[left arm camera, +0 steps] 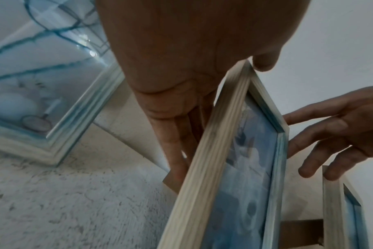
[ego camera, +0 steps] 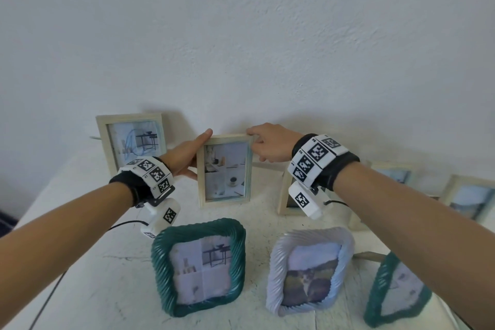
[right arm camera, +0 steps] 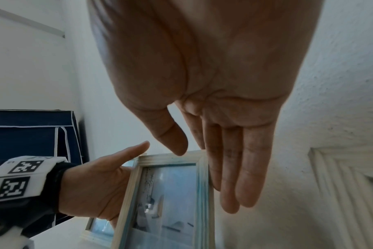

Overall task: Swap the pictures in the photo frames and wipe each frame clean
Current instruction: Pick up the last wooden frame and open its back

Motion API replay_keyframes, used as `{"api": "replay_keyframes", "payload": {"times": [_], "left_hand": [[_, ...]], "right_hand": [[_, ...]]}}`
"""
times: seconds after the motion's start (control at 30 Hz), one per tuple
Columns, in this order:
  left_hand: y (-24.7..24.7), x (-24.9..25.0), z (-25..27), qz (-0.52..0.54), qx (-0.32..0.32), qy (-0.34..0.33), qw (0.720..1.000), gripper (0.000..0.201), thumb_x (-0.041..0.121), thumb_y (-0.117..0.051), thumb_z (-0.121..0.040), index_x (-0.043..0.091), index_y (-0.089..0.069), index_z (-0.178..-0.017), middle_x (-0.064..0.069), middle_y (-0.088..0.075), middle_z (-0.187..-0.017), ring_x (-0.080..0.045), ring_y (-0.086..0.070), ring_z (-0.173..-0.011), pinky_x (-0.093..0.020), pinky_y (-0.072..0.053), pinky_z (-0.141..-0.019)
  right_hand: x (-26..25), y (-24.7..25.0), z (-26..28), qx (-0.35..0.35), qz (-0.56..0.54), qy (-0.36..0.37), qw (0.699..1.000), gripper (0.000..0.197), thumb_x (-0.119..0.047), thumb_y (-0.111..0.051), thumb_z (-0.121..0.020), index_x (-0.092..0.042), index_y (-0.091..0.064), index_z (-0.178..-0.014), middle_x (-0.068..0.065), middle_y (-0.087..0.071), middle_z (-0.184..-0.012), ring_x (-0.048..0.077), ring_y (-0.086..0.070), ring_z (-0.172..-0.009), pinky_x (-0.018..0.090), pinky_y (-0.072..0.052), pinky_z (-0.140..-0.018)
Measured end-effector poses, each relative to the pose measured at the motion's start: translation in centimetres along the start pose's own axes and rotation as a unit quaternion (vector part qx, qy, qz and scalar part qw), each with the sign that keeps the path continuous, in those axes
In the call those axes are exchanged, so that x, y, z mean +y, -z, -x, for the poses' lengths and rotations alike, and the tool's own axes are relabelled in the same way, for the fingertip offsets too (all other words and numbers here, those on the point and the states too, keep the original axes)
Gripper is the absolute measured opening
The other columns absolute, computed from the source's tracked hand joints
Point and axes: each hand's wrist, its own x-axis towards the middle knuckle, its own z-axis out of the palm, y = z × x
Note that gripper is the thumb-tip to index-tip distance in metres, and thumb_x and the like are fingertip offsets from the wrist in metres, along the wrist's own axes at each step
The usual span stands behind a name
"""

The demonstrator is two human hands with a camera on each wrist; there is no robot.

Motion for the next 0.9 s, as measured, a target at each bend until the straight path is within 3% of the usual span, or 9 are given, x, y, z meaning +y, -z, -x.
{"api": "replay_keyframes", "payload": {"times": [0.07, 0.17, 0.27, 0.37, 0.53, 0.6, 0.67, 0.77, 0.9], "left_hand": [[0.6, -0.3, 0.1, -0.043, -0.001, -0.018, 0.999, 0.107, 0.099, -0.048, -0.043, 0.021, -0.063, -0.114, -0.008, -0.074, -0.102, -0.023, -0.071, -0.095, -0.042, -0.059, -0.08], [2.2, -0.1, 1.3, -0.17, 0.044, -0.083, 0.981, 0.088, 0.089, -0.034, -0.072, 0.022, -0.055, -0.125, -0.006, -0.068, -0.111, -0.017, -0.068, -0.096, -0.04, -0.055, -0.086], [5.0, 0.5, 3.5, -0.272, 0.129, -0.193, 0.934, 0.073, 0.076, -0.041, -0.082, 0.022, -0.055, -0.129, 0.001, -0.067, -0.112, -0.01, -0.065, -0.097, -0.033, -0.053, -0.086], [7.8, 0.6, 5.4, -0.239, 0.284, -0.258, 0.892, 0.034, 0.043, -0.055, -0.096, 0.02, -0.064, -0.12, 0.005, -0.067, -0.11, -0.009, -0.062, -0.098, -0.016, -0.045, -0.082], [12.0, -1.9, 6.0, -0.178, 0.462, -0.187, 0.849, 0.037, 0.03, -0.054, -0.097, 0.018, -0.054, -0.133, -0.01, -0.051, -0.135, -0.021, -0.053, -0.12, -0.028, -0.04, -0.096], [13.0, -3.3, 5.7, -0.155, 0.455, -0.116, 0.869, 0.047, 0.032, -0.054, -0.097, 0.018, -0.044, -0.141, -0.012, -0.046, -0.142, -0.026, -0.05, -0.126, -0.036, -0.038, -0.103], [13.3, -4.3, 5.5, -0.135, 0.427, -0.072, 0.891, 0.05, 0.031, -0.052, -0.098, 0.018, -0.039, -0.144, -0.012, -0.047, -0.144, -0.028, -0.049, -0.128, -0.04, -0.037, -0.106], [13.2, -5.6, 5.0, -0.176, 0.382, -0.058, 0.905, 0.045, 0.027, -0.045, -0.1, 0.02, -0.041, -0.144, -0.013, -0.056, -0.135, -0.031, -0.052, -0.123, -0.039, -0.038, -0.104], [13.2, -5.6, 5.0, -0.27, 0.351, -0.07, 0.894, 0.042, 0.022, -0.034, -0.102, 0.023, -0.044, -0.142, -0.016, -0.066, -0.102, -0.038, -0.061, -0.094, -0.038, -0.046, -0.086]], "right_hand": [[-0.1, 0.3, 0.0, -0.005, 0.033, 0.0, 0.999, 0.044, -0.015, -0.042, -0.098, 0.001, -0.042, -0.14, 0.02, -0.055, -0.133, 0.032, -0.057, -0.115, 0.038, -0.046, -0.098], [-0.6, 1.1, -0.1, 0.029, 0.076, 0.017, 0.997, 0.054, -0.023, -0.045, -0.098, -0.013, -0.031, -0.149, 0.01, -0.043, -0.147, 0.026, -0.043, -0.132, 0.035, -0.036, -0.108], [-2.1, 2.0, -1.0, 0.106, 0.066, 0.031, 0.992, 0.046, -0.027, -0.047, -0.096, -0.017, -0.046, -0.14, 0.007, -0.054, -0.136, 0.025, -0.05, -0.124, 0.036, -0.041, -0.103], [-4.8, 2.5, -2.3, 0.175, 0.061, 0.043, 0.982, 0.033, -0.028, -0.048, -0.094, -0.013, -0.062, -0.121, 0.007, -0.065, -0.117, 0.025, -0.06, -0.107, 0.032, -0.047, -0.088], [-10.2, 1.6, -5.5, 0.089, -0.06, 0.081, 0.991, 0.04, -0.018, -0.048, -0.095, 0.006, -0.056, -0.126, 0.019, -0.067, -0.115, 0.029, -0.068, -0.098, 0.039, -0.054, -0.09], [-12.4, 0.5, -6.8, 0.049, -0.081, 0.065, 0.993, 0.047, -0.014, -0.047, -0.093, 0.011, -0.046, -0.133, 0.029, -0.064, -0.115, 0.034, -0.07, -0.092, 0.048, -0.055, -0.088], [-14.1, -0.6, -8.1, 0.01, -0.057, 0.057, 0.997, 0.046, -0.013, -0.047, -0.094, 0.012, -0.046, -0.132, 0.031, -0.06, -0.12, 0.037, -0.067, -0.102, 0.043, -0.056, -0.086], [-15.6, -2.0, -9.3, -0.01, -0.011, 0.06, 0.998, 0.02, -0.012, -0.048, -0.094, 0.003, -0.061, -0.088, 0.028, -0.059, -0.123, 0.034, -0.067, -0.099, 0.026, -0.042, -0.059], [-15.5, -2.7, -10.3, 0.009, -0.09, 0.05, 0.995, 0.034, -0.017, -0.054, -0.092, 0.003, -0.058, -0.12, 0.022, -0.059, -0.126, 0.035, -0.06, -0.112, 0.036, -0.05, -0.086]]}}
